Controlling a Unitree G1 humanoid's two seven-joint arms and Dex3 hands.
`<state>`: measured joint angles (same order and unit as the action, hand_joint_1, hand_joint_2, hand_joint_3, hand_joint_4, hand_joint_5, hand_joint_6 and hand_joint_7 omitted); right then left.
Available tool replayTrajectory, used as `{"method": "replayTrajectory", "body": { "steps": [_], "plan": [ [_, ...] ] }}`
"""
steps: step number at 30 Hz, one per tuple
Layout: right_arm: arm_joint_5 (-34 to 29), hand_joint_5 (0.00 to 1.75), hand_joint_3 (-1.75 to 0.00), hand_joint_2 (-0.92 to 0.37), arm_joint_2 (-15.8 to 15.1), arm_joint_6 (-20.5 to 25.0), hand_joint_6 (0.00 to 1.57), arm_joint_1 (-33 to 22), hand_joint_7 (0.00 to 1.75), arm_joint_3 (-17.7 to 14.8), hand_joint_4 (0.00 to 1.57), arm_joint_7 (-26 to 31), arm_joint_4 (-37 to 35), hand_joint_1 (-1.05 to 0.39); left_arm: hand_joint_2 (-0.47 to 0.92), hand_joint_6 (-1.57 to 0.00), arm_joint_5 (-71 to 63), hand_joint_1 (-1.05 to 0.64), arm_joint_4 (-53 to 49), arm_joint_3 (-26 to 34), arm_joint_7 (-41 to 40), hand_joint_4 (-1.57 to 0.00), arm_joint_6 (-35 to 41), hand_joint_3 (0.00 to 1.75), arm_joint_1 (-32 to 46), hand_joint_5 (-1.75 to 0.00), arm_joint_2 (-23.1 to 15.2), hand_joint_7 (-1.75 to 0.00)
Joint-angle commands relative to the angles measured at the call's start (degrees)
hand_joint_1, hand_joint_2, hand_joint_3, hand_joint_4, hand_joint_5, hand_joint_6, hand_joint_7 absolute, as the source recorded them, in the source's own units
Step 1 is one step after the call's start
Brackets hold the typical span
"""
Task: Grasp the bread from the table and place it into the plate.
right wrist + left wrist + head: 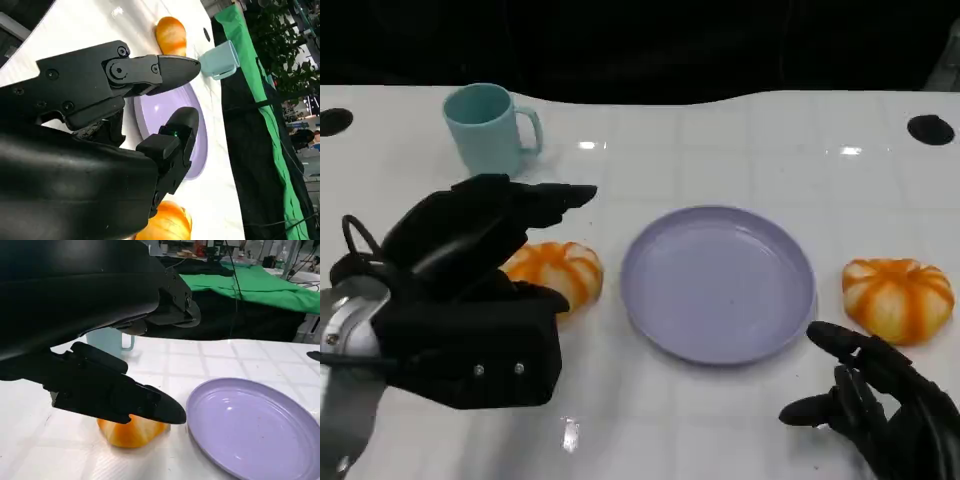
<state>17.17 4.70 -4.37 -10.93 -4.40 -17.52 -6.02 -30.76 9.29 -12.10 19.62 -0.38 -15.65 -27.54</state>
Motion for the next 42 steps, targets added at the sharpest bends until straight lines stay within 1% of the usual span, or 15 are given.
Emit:
{"method": "replayTrajectory", "body": {
  "steps": [1, 4, 8, 11, 13, 15, 19, 23, 28, 31, 32, 36, 38, 40, 42],
  "plan": [
    [-0.09, 1.00, -0.30, -0.92, -0.76, -0.56, 0.93, -0.21, 0.52, -0.50, 0.83, 0.30, -0.06, -0.78, 0.92, -0.28, -0.21, -0.58, -0.10, 0.01, 0.59, -0.07, 0.18, 0.01, 0.46, -0.39, -0.73, 0.00],
    [0.28, 1.00, -0.30, -0.92, -0.76, -0.49, 0.93, -0.14, 0.53, -0.63, 0.83, -0.02, -0.16, -0.78, 0.92, -0.28, -0.62, -0.58, 0.04, -0.20, 1.02, -0.08, 0.49, 0.01, 0.29, -0.38, -0.91, 0.00],
    [0.16, 1.00, -0.30, -0.92, -0.76, -0.20, 0.93, -0.29, 0.54, -0.49, 0.83, 0.16, 0.31, -0.78, 0.92, -0.25, -4.90, -0.57, 1.19, -2.52, 6.71, -0.05, 4.19, 0.02, -1.50, -0.35, -3.27, 0.00],
    [0.62, 1.00, -0.30, -0.92, -0.65, -0.08, 0.92, -0.34, 0.54, -0.56, 0.83, -0.08, 0.38, -0.78, 0.91, -0.25, -7.19, -0.56, 1.45, -3.59, 8.96, -0.06, 5.64, 0.01, -2.39, -0.32, -3.80, 0.00],
    [1.00, 1.00, -0.29, -0.92, -0.59, -0.27, 0.91, -0.32, 0.54, -0.66, 0.83, -0.40, 0.18, -0.77, 0.87, -0.28, -8.91, -0.53, 1.11, -4.43, 9.70, -0.08, 6.22, 0.00, -3.04, -0.30, -3.93, -0.01],
    [1.12, 1.00, -0.29, -0.92, -0.59, -0.33, 0.91, -0.32, 0.55, -0.67, 0.83, -0.48, 0.11, -0.77, 0.86, -0.28, -9.52, -0.53, 1.05, -4.62, 9.96, -0.09, 6.46, 0.00, -3.20, -0.28, -3.84, -0.01],
    [0.23, 1.00, -0.29, -0.92, -0.82, 0.14, 0.92, -0.57, 0.56, -0.43, 0.84, 0.35, 0.66, -0.78, 0.84, -0.27, -12.24, -0.50, -2.56, -6.53, 8.52, -0.10, 6.88, 0.00, -4.90, -0.24, -2.29, 0.00],
    [0.45, 1.00, -0.29, -0.92, -0.79, 0.06, 0.91, -0.65, 0.56, -0.40, 0.84, 0.10, 0.76, -0.78, 0.82, -0.28, -14.61, -0.52, -5.45, -7.67, 5.21, -0.12, 5.89, 0.00, -5.64, -0.22, -1.14, -0.01],
    [1.07, 0.99, -0.29, -0.92, -0.82, -0.16, 0.91, -0.70, 0.57, -0.52, 0.84, -0.64, 0.52, -0.77, 0.85, -0.21, -16.47, -0.52, -15.46, -10.87, 1.58, -0.09, 4.78, 0.01, -9.99, -0.18, 2.16, 0.00],
    [0.22, 0.99, -0.30, -0.92, -0.93, -0.26, 0.91, -0.87, 0.57, -0.35, 0.84, -0.08, 0.79, -0.78, 0.87, -0.18, -18.25, -0.53, -20.60, -13.20, 0.21, -0.08, 4.90, 0.01, -12.14, -0.16, 3.73, 0.00],
    [0.10, 0.99, -0.30, -0.92, -0.94, -0.26, 0.91, -0.89, 0.57, -0.33, 0.84, -0.01, 0.84, -0.78, 0.87, -0.18, -18.40, -0.53, -21.27, -13.50, -0.04, -0.08, 4.88, 0.01, -12.44, -0.15, 3.87, 0.00],
    [0.34, 0.99, -0.30, -0.92, -0.88, -0.13, 0.91, -1.09, 0.57, -0.23, 0.84, -0.25, 1.25, -0.77, 0.86, -0.18, -19.56, -0.52, -30.76, -16.13, -3.87, -0.08, 4.74, 0.00, -15.72, -0.14, 6.91, 0.00],
    [0.36, 0.99, -0.31, -0.92, -0.90, -0.18, 0.91, -1.05, 0.57, -0.23, 0.84, -0.25, 1.17, -0.77, 0.86, -0.19, -19.77, -0.53, -33.84, -16.86, -5.75, -0.09, 4.30, 0.00, -16.84, -0.14, 7.63, -0.01],
    [0.21, 0.99, -0.31, -0.92, -0.90, -0.19, 0.90, -1.05, 0.58, -0.21, 0.84, -0.09, 1.22, -0.77, 0.86, -0.20, -19.59, -0.52, -40.44, -17.75, -8.31, -0.10, 4.02, 0.00, -19.08, -0.13, 9.60, -0.01],
    [0.11, 0.99, -0.31, -0.92, -0.91, -0.13, 0.90, -1.07, 0.58, -0.18, 0.84, 0.04, 1.28, -0.77, 0.86, -0.20, -19.21, -0.50, -44.81, -18.29, -10.05, -0.10, 3.62, 0.00, -20.63, -0.12, 10.80, -0.01]
  ]
}}
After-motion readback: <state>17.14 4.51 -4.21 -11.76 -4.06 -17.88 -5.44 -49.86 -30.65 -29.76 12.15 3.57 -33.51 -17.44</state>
